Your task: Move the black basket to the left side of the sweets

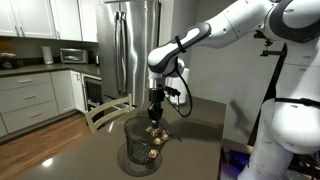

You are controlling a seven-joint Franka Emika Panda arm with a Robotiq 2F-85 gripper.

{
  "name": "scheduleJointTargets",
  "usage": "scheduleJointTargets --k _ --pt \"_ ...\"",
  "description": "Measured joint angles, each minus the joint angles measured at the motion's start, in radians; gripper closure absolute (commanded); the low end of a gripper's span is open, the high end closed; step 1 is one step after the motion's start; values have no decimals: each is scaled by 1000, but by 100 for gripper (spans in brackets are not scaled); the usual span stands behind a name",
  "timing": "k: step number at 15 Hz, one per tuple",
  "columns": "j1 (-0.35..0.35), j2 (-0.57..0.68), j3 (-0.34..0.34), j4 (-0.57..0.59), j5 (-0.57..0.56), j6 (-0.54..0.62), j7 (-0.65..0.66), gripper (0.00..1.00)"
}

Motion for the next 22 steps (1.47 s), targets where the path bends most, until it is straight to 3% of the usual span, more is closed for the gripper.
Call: scheduleJointTargets --k 9,11,22 --pt "0 65 58 27 0 20 0 96" --pt "0 75 65 33 0 21 0 70" --pt "1 81 81 63 -68 24 13 2"
